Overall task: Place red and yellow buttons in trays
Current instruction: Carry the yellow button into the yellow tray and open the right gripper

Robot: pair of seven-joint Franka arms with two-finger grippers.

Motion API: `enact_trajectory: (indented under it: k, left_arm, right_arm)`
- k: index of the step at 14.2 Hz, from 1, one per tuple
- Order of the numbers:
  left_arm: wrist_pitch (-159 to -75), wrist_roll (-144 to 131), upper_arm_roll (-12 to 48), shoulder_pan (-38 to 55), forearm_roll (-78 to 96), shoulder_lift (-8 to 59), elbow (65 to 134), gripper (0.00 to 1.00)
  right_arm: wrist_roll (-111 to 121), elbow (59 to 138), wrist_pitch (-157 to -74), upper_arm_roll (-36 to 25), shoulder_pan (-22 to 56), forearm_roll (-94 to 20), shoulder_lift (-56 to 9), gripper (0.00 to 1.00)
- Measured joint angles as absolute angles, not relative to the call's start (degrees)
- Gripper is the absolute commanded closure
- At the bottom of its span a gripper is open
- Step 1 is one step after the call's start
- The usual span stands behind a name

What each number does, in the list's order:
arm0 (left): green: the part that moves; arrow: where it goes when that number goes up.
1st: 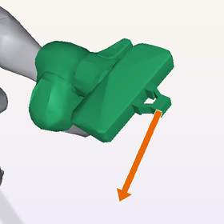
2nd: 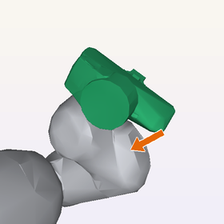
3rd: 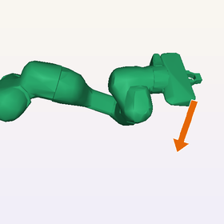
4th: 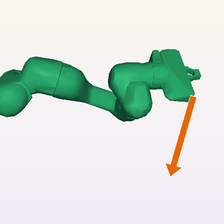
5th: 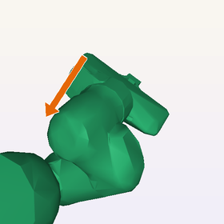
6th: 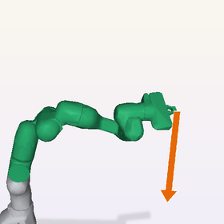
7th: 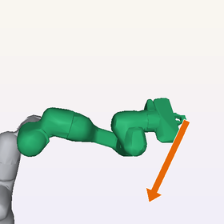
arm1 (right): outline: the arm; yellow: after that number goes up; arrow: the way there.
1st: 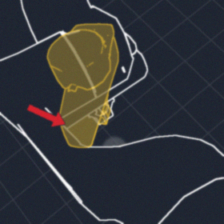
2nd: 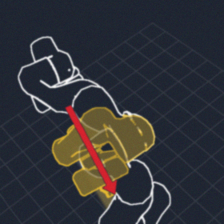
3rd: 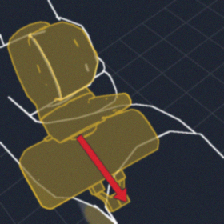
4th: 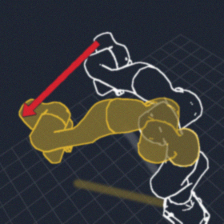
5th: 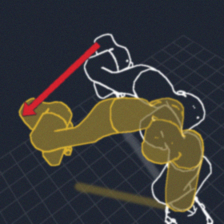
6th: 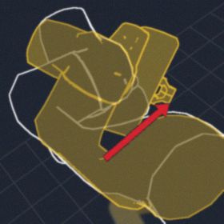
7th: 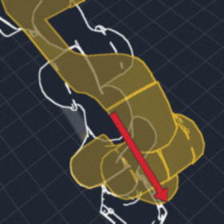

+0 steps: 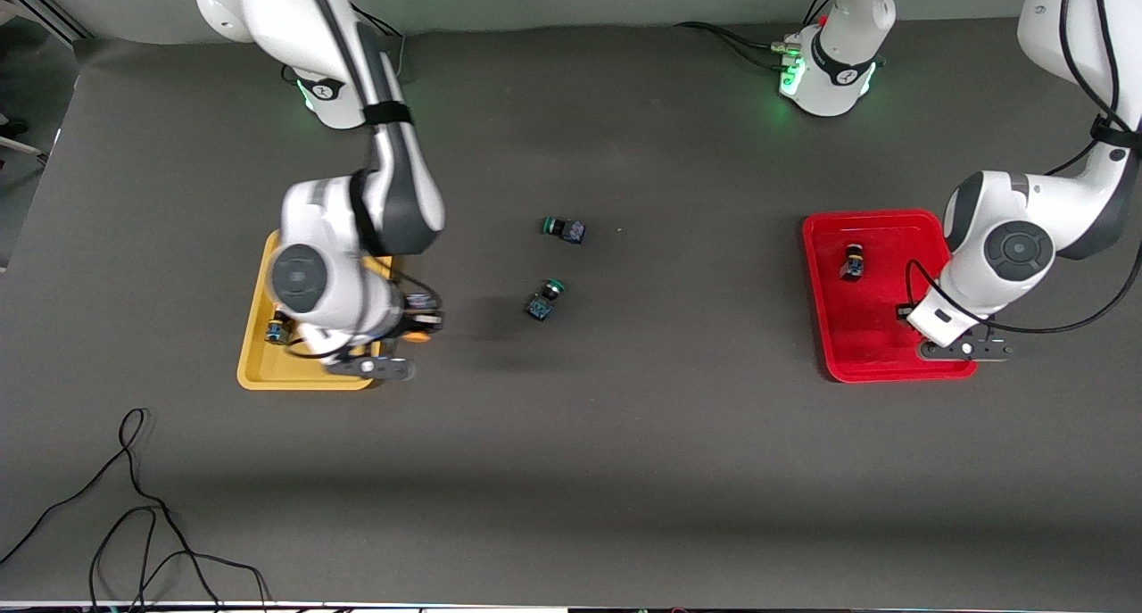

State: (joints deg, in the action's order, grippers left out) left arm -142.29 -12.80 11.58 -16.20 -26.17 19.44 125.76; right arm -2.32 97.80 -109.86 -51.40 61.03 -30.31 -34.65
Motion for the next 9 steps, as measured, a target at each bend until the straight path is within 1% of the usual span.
enact_trajectory:
  k: [2, 3, 4, 5, 7, 8, 9]
  left_arm:
    - [-144.3, -12.8, 11.3, -17.0, -26.6, 19.5, 127.1, 1.00]
    - [-144.9, -12.8, 11.2, -17.3, -26.7, 19.5, 127.5, 0.71]
    - [-145.4, -12.8, 11.1, -17.5, -26.9, 19.6, 127.8, 0.11]
    - [-145.8, -12.8, 11.1, -17.5, -26.9, 19.8, 127.9, 0.00]
    - [-145.9, -12.8, 11.0, -17.6, -27.0, 20.0, 127.9, 0.00]
    - [-145.9, -12.8, 11.0, -17.7, -27.1, 20.0, 127.9, 0.00]
    - [-145.8, -12.8, 11.1, -17.7, -27.2, 19.8, 127.7, 0.00]
  right_arm:
    - [8.7, 100.5, -110.1, -55.7, 59.7, -30.3, -34.8, 0.88]
    - [13.1, 102.2, -110.7, -56.8, 58.4, -30.4, -34.8, 0.88]
    - [16.8, 104.2, -112.5, -57.1, 56.6, -31.2, -34.8, 0.88]
    - [20.4, 106.9, -115.1, -57.0, 55.3, -33.0, -35.0, 0.88]
    - [24.9, 112.1, -119.5, -56.4, 54.9, -36.8, -36.1, 0.88]
    - [25.6, 113.8, -120.7, -55.6, 55.1, -38.1, -37.0, 0.84]
    - [25.6, 114.6, -121.7, -54.6, 55.2, -38.8, -37.9, 0.46]
